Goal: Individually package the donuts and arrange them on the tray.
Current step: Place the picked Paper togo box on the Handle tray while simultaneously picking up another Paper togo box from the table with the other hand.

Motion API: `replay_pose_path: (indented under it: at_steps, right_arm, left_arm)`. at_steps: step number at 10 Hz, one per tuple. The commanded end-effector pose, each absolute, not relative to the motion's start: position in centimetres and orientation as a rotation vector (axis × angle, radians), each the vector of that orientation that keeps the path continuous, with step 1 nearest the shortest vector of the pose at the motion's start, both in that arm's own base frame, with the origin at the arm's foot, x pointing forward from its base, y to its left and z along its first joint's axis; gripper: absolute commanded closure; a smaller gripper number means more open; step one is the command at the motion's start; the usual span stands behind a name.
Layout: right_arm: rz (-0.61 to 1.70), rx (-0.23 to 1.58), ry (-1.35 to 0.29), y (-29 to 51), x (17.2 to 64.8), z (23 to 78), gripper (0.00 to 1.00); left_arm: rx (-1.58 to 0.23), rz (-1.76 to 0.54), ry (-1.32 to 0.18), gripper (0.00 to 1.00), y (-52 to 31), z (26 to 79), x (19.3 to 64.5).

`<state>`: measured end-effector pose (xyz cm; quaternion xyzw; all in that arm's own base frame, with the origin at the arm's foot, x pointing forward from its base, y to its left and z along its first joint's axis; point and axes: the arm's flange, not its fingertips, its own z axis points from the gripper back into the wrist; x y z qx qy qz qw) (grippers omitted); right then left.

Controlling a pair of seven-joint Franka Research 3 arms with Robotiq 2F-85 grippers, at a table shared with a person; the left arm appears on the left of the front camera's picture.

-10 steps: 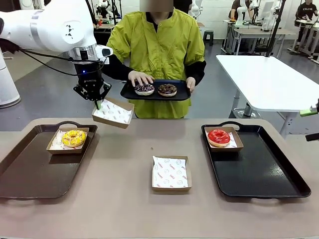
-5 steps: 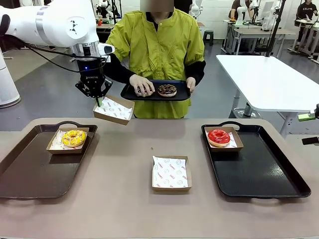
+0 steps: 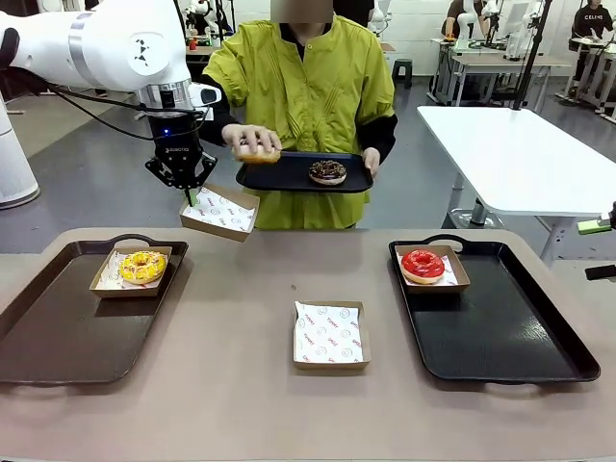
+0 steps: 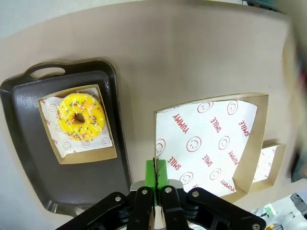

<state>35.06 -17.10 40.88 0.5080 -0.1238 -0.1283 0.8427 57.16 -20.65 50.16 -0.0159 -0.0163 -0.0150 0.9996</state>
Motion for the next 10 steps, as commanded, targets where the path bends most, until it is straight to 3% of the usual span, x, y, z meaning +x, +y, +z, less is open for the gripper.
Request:
replay_pose_path:
  at_steps: [1, 10]
  right_arm:
    - [-0.270, 1.077, -0.259, -16.94, 34.76, 40.92, 0.00]
    - [-0.270, 1.077, -0.259, -16.94, 34.76, 40.92, 0.00]
  left_arm:
    - [-0.034, -0.027, -0.037, 1.00, -20.48, 50.21, 57.02]
    - [-0.034, -0.027, -0.037, 1.00, -20.48, 50.21, 57.02]
